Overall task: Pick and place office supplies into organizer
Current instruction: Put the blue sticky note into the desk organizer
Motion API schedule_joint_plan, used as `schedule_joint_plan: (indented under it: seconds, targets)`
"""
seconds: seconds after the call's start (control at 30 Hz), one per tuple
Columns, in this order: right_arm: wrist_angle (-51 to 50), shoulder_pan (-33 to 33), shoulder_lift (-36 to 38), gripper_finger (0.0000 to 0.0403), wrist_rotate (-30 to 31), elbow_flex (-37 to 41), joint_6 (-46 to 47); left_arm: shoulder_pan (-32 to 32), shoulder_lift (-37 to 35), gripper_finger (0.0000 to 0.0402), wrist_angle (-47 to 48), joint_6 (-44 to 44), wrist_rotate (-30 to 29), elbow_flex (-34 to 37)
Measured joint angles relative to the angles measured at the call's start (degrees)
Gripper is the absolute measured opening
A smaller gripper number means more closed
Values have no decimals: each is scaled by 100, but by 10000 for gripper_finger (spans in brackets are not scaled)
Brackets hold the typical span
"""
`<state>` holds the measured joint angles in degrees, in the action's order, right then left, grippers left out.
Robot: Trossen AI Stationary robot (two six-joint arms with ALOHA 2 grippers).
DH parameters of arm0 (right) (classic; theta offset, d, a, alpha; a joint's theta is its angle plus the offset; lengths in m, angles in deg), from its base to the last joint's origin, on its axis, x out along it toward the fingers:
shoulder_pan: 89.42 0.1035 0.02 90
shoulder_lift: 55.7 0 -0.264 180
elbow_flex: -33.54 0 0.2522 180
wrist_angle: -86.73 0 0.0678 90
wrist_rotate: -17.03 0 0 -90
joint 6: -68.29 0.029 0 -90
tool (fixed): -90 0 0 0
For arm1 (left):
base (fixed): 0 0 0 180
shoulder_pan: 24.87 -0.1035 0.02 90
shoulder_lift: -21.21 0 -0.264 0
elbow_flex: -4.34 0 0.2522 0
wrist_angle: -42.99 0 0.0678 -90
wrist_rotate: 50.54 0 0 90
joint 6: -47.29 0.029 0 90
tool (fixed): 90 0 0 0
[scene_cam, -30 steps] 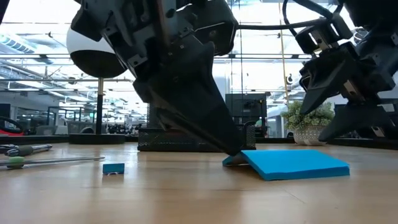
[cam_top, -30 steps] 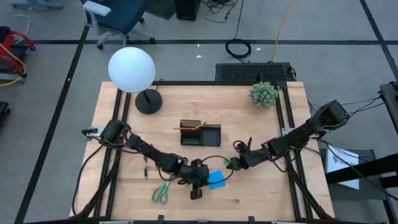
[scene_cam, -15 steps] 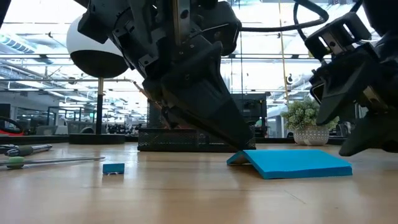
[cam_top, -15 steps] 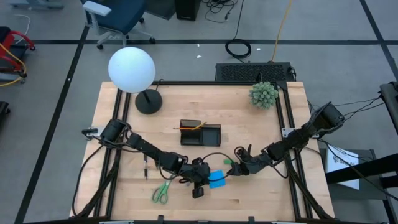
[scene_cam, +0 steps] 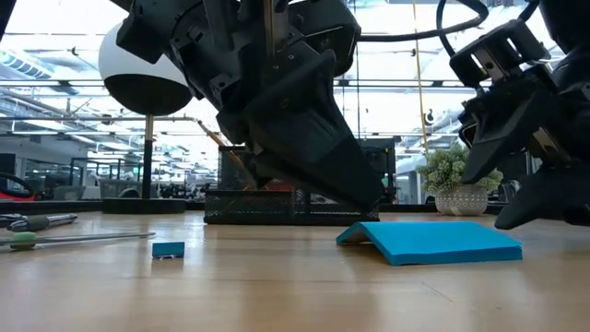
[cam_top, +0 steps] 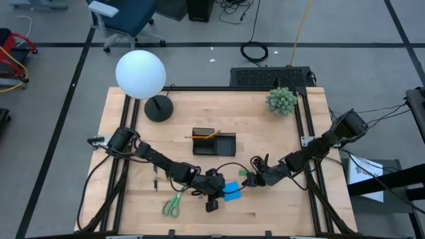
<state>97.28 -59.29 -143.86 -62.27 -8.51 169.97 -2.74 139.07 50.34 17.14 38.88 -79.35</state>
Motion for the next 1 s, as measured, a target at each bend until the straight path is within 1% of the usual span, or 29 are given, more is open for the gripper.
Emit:
schedule_joint_plan:
  seconds: [0.13,0.3,0.43,0.63,1.0]
  targets:
    - [49,0,-90,185,4,0,-14,38,0,47,318,-23,59,0]
    - [366,-2,-274,185,4,-17,-11,133,0,47,636,-36,-69,0]
    - [579,-2,-560,185,0,-173,-92,104,0,47,584,56,-248,0]
    - [899,-2,-949,185,-15,-451,-217,-2,0,47,575,153,-255,0]
    - [1029,-2,-1014,185,-25,-472,-275,7,0,47,522,153,-458,0]
